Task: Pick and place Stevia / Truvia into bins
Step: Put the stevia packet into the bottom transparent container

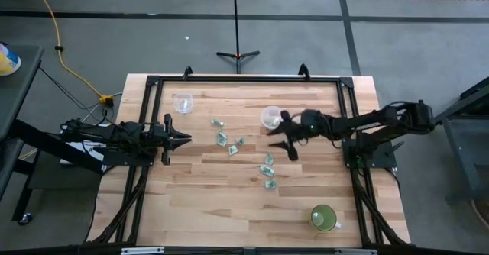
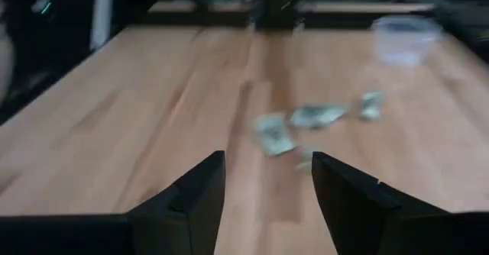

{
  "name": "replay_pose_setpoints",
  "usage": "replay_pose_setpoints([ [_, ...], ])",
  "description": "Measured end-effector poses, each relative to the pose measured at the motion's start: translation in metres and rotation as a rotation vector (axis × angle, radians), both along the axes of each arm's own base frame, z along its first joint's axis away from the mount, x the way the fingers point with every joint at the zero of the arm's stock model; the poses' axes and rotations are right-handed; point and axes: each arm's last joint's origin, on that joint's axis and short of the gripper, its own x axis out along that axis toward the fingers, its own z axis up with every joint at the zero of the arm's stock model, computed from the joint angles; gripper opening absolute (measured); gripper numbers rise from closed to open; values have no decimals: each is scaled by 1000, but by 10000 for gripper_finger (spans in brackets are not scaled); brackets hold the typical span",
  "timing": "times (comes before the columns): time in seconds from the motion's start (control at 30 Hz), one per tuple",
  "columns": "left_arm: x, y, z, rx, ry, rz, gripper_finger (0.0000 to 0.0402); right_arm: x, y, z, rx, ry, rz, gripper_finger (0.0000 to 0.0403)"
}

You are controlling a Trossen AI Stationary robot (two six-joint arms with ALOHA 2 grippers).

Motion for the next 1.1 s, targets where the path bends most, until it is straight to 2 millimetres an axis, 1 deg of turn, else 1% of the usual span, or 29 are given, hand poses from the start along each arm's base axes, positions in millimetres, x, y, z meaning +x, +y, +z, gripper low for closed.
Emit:
replay_pose_setpoints([
  [0.17,0,0,0,0,0,0,83,0,25,-18,-47,144,-12,189],
  [0.33,0,0,0,0,0,0,83,5,35,-40,-88,240,-85,190],
  [0.5,0,0,0,0,0,0,83,9,32,-53,-46,268,-154,191],
  [0.57,0,0,0,0,-1,0,83,10,31,-60,-10,292,-136,191],
  [0.7,0,0,0,0,0,0,83,12,30,-68,4,304,-121,191],
  [0.93,0,0,0,0,0,0,83,13,25,-71,8,304,-138,191],
  [1.1,0,0,0,0,0,0,83,13,26,-72,26,314,-102,190],
])
